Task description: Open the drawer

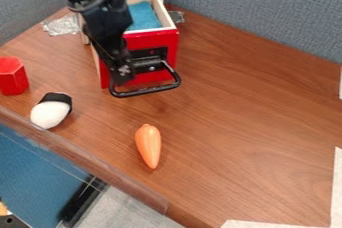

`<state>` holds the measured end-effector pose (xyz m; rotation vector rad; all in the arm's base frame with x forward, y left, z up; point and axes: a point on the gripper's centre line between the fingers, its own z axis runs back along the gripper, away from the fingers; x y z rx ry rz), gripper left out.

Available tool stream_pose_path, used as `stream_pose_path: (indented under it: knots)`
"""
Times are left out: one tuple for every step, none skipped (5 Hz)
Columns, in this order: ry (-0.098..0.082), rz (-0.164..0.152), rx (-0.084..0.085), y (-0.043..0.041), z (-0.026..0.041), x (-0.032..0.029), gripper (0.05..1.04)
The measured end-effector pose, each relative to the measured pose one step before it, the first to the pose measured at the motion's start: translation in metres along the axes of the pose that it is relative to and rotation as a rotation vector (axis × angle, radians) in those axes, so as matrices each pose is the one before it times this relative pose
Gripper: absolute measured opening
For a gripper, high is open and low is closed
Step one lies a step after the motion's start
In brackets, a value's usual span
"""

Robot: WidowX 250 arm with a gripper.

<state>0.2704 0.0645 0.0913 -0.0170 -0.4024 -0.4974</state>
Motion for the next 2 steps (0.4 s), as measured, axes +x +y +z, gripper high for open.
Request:
stream_pose_path:
  knots:
    - [-0.0392,-0.0256,0.0217,0.00222,0.02134,-0.00758,1.001]
    - [0.0106,-0.0193,0.0013,0.00182,0.02622,-0.01607,1.001]
